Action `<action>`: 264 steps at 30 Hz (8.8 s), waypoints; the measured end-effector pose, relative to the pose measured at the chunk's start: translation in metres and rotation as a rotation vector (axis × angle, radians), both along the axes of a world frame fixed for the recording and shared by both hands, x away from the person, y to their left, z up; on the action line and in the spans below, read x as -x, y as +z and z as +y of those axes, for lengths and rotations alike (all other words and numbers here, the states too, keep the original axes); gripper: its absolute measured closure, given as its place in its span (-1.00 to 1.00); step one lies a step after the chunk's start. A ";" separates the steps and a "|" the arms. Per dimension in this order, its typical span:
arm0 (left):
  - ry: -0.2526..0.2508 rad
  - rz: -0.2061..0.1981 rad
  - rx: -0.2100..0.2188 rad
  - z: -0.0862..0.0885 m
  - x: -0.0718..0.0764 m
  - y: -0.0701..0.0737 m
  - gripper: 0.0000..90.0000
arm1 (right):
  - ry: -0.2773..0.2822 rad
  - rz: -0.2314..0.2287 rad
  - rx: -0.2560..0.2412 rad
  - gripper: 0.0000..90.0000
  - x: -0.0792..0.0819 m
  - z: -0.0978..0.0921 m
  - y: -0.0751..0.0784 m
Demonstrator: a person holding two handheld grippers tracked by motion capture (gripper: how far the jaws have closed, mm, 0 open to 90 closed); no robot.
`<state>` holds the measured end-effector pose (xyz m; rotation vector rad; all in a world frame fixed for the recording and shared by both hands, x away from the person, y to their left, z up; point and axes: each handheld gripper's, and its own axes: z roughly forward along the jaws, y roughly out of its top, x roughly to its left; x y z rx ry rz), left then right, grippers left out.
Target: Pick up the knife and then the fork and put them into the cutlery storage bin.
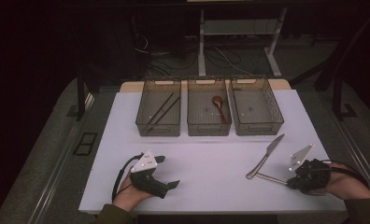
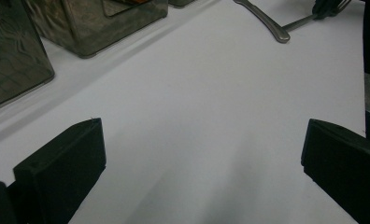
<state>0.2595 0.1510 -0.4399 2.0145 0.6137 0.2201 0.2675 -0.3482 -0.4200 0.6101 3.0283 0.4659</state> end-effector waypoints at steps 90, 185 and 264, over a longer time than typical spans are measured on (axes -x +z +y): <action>-0.012 -0.003 0.015 0.004 -0.004 0.001 -1.00 | -0.629 -0.248 -0.377 0.30 -0.191 0.042 0.048; -0.013 0.003 0.005 0.003 -0.002 0.000 -1.00 | -0.417 -0.058 -0.165 0.78 -0.065 -0.008 0.008; -0.015 0.008 0.005 0.002 -0.002 -0.001 -1.00 | -0.423 -0.294 -0.398 0.75 -0.125 0.038 0.104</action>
